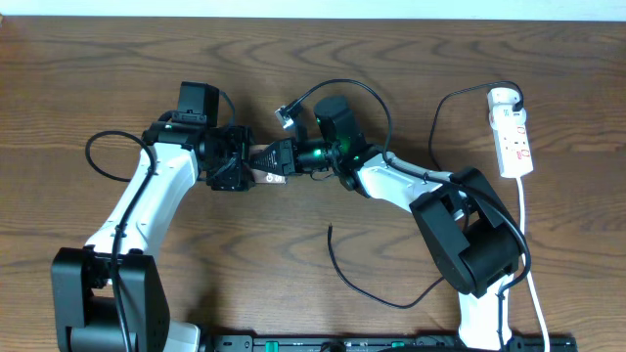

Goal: Plug charger to phone and switch on socket
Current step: 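Grasp the phone's side edge with the right gripper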

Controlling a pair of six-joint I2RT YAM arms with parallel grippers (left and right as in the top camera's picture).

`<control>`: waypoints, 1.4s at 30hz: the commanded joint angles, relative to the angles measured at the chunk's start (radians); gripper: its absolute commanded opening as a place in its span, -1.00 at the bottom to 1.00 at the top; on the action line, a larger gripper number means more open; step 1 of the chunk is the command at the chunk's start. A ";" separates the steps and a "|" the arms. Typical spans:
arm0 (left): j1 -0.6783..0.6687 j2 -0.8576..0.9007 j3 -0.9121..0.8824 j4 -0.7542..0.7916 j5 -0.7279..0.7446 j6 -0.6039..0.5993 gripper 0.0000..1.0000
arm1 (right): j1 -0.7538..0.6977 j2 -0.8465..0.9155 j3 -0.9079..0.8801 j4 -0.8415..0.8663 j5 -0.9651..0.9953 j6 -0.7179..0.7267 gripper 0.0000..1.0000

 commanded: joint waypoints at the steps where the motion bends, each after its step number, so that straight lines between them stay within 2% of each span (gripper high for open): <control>1: -0.001 -0.003 0.003 0.004 0.010 -0.013 -0.86 | 0.010 0.001 0.015 -0.012 0.011 -0.007 -0.44; 12: -0.001 -0.003 0.003 0.003 -0.002 -0.009 -0.87 | 0.010 0.001 0.015 -0.050 0.034 0.004 -0.41; 26: -0.001 -0.003 0.003 0.003 -0.002 -0.005 -0.86 | 0.010 0.001 0.015 -0.049 0.034 0.003 -0.66; 29: -0.001 -0.003 0.003 0.003 -0.002 -0.005 -0.86 | 0.010 0.001 0.015 -0.049 0.034 0.004 -0.78; 31: -0.001 -0.003 0.003 0.003 -0.002 -0.005 -0.86 | 0.010 0.001 0.015 -0.049 0.034 0.004 -0.98; 38: -0.001 -0.003 0.003 0.003 -0.002 -0.004 -0.85 | 0.009 0.001 0.015 -0.048 0.034 0.003 -0.98; 40: -0.001 -0.003 0.003 0.003 -0.002 0.000 -0.45 | 0.008 0.001 0.015 -0.048 0.034 0.003 -0.98; 42: -0.001 -0.003 0.003 0.003 -0.002 0.012 0.04 | 0.007 0.001 0.015 -0.048 0.034 0.003 -0.98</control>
